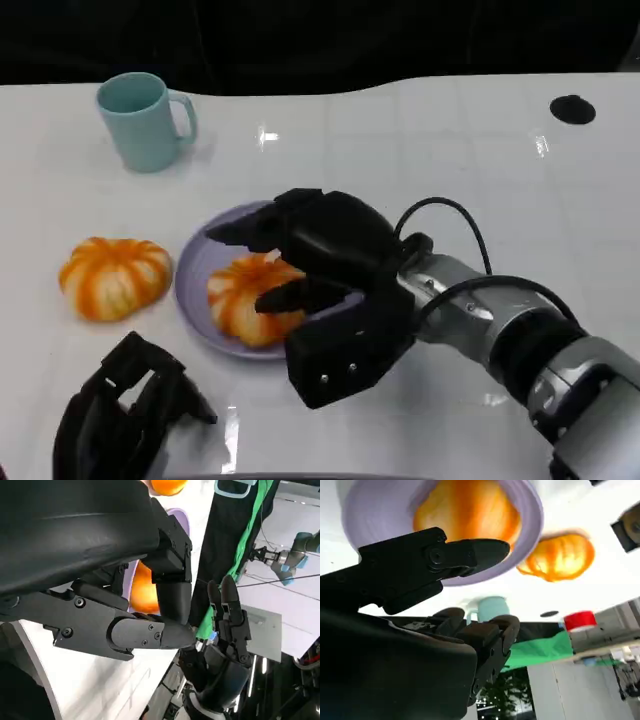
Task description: Grasp the bread from the table and place it into the plate.
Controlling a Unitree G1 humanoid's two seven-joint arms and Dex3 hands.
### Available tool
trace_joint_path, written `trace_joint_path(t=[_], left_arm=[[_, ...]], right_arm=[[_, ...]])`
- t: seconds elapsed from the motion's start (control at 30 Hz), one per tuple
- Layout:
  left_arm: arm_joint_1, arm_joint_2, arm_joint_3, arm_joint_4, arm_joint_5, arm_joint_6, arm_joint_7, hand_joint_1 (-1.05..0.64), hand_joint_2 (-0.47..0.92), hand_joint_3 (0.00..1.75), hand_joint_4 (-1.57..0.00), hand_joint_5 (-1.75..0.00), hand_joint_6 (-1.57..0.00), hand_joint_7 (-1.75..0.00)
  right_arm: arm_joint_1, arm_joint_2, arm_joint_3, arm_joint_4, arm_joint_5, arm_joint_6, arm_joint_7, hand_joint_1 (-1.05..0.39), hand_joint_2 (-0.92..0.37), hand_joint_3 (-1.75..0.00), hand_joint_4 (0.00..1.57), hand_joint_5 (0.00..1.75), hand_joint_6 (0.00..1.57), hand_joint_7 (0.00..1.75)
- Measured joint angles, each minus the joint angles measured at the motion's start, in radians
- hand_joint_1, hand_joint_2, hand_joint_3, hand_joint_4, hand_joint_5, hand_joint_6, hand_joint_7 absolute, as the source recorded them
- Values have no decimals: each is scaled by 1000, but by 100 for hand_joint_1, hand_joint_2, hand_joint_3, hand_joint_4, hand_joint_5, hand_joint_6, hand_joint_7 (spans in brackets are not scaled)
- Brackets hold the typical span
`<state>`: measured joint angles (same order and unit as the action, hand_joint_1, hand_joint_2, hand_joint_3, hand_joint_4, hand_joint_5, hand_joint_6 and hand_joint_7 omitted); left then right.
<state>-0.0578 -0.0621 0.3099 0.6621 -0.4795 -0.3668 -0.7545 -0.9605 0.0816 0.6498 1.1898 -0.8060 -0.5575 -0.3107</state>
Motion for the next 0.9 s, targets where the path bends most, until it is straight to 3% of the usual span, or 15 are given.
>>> trace_joint_path(t=[0.3,0.6,0.73,0.9], left_arm=[[0,0,0,0,0,-1,0,-60,92,25,-62,-175,-50,-151],[0,0,1,0,-4,1,0,-58,92,25,-62,-175,-51,-151],[0,-2,0,-1,-7,3,0,-58,92,26,-61,-175,-50,-152],[0,-2,0,0,-7,3,0,-59,92,25,-62,-175,-50,-152]], right_arm=[[1,-40,1,-72,0,2,28,-84,-92,-46,12,10,24,0],[87,-151,-78,-184,112,-114,78,-79,-92,-48,18,12,24,0],[148,-177,-136,-210,217,-180,159,-75,-92,-46,20,12,25,1],[241,-177,-241,-233,457,-238,378,-70,-92,-43,34,18,34,5]])
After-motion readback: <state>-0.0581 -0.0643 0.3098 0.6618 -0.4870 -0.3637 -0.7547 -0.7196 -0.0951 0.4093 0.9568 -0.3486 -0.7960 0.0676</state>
